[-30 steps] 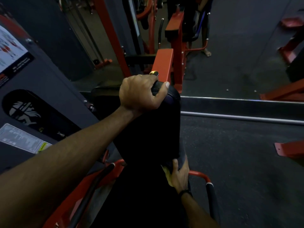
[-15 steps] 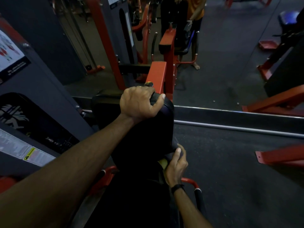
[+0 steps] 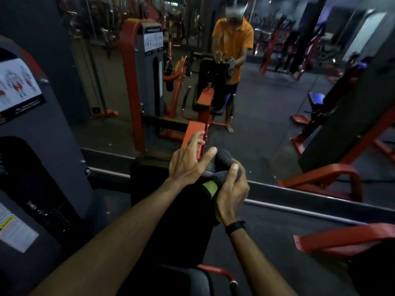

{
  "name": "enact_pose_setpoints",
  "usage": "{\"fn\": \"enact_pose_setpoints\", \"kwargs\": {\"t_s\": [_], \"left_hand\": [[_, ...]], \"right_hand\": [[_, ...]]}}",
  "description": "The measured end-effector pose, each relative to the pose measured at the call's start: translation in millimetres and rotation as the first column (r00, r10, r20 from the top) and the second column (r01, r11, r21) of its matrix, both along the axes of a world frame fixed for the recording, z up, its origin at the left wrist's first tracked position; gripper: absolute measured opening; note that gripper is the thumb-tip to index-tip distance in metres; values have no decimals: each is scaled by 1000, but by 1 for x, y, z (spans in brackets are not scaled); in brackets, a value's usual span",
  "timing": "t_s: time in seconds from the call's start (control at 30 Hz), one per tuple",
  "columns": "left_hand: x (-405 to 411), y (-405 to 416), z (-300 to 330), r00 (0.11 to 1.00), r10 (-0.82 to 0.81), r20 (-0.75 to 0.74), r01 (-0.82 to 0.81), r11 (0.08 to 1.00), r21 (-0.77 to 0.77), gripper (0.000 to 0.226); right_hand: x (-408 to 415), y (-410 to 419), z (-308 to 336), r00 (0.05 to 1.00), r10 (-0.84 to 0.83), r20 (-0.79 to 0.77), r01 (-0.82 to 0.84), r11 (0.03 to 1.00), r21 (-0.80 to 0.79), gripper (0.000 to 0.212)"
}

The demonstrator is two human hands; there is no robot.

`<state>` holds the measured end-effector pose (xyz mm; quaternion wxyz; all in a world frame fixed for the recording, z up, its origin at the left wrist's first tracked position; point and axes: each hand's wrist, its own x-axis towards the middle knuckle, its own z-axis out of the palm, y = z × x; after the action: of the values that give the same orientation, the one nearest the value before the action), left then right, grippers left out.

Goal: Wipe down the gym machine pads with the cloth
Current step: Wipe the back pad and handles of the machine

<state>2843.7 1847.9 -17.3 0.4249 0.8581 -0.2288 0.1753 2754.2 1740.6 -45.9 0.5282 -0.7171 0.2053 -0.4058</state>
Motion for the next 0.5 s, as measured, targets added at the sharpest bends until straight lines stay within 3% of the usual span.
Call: {"fn": "enact_pose_setpoints", "kwargs": {"t_s": [0.07,0.13,0.17,0.27,0.5], "left_hand": [[0,4,7,988,-105,-115,63,946,-319,75],[-3,14,18,967,-190,-171,44,782,-622,79],[-3,23,20,969,-187,-164,23,724,-690,78],[-2,58,17,986,-130,-103,20,711,-703,68],[10,109,26,998,-8,-66,-42,691,-721,58]], "right_hand": [[5,12,24,991,14,-130,-40,978,-203,47],[16,31,38,976,2,-219,-106,878,-466,42],[24,42,42,966,-17,-258,-139,805,-576,42],[46,79,39,941,-84,-328,-198,648,-735,42],[71,143,30,932,23,-361,-330,464,-822,25]]}}
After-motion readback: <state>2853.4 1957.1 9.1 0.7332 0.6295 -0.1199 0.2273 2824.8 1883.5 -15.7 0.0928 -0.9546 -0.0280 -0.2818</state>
